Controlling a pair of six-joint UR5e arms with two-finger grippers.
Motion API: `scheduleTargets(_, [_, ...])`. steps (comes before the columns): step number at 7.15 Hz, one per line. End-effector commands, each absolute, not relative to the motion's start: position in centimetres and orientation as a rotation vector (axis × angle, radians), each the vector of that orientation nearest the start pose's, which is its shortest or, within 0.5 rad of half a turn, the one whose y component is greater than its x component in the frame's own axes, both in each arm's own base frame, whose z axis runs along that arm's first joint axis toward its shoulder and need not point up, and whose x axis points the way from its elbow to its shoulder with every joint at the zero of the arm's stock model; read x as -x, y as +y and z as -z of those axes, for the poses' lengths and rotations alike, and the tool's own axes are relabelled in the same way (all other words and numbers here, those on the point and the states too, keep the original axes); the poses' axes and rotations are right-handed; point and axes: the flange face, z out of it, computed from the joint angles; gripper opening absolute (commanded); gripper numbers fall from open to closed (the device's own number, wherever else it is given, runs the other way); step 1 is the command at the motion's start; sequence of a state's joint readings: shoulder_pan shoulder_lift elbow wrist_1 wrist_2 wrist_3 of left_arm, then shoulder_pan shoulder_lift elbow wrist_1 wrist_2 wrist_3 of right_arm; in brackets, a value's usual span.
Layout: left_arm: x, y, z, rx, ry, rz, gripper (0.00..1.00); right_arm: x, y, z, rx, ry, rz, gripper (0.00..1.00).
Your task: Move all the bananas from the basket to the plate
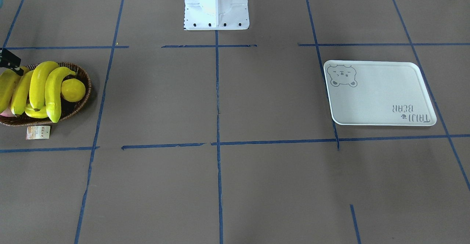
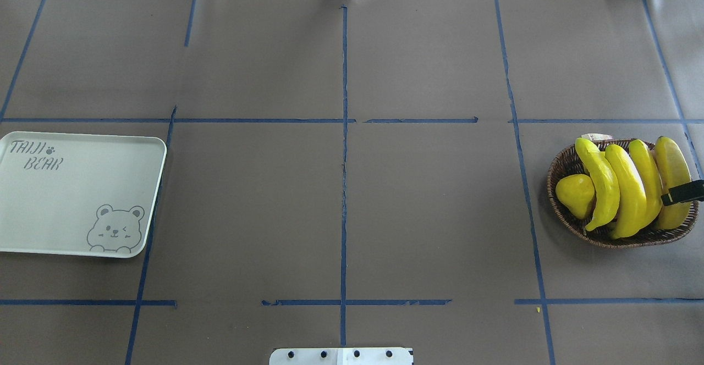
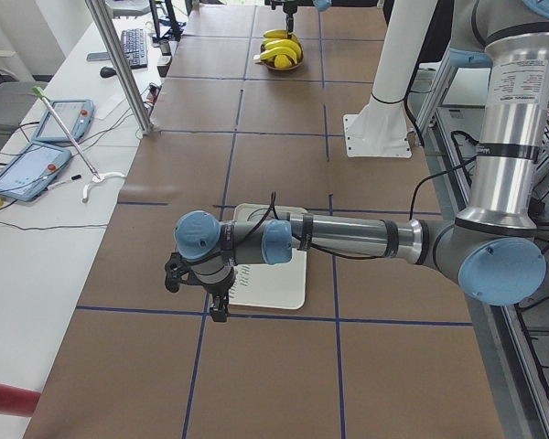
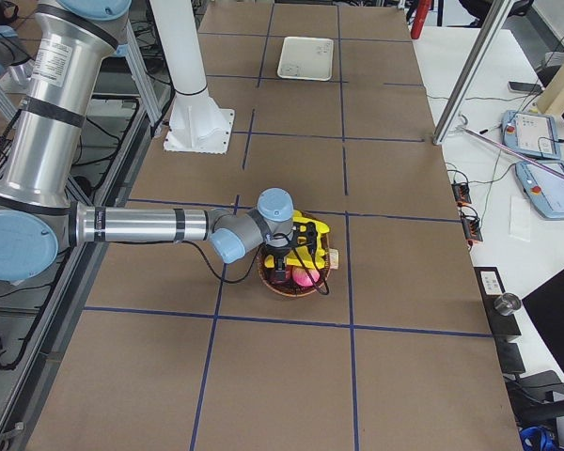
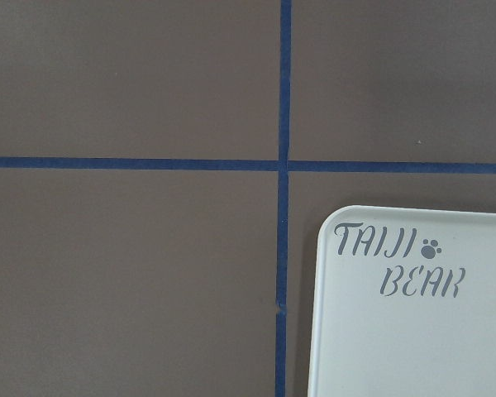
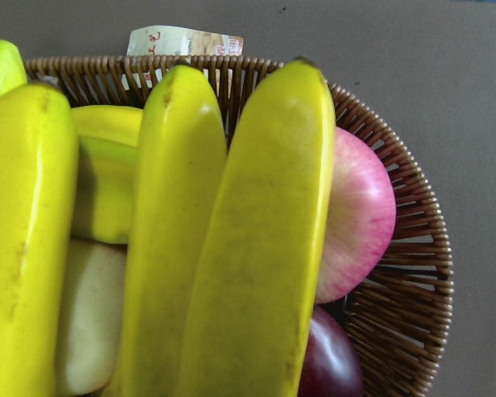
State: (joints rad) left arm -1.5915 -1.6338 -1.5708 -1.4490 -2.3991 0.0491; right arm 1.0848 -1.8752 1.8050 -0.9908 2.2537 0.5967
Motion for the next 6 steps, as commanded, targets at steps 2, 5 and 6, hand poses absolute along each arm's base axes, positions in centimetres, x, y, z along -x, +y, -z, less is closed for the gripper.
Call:
scheduleTargets(2, [7.1, -51.3, -63.6, 0.029, 0.830, -0.001, 1.00, 11.9, -37.7, -61.2, -0.081, -0.832, 0.083, 0.26])
scheduleTargets(5, [7.0, -51.3, -63.7, 0.031, 0.831, 0.000, 1.00, 11.4, -37.3, -60.8, -0.126, -0.859, 0.122, 0.00])
scheduleTargets(6, [7.0, -51.3, -63.6, 0.030, 0.831, -0.001, 1.00, 9.6, -37.0, -60.9, -0.149, -0.865, 0.131, 0.00])
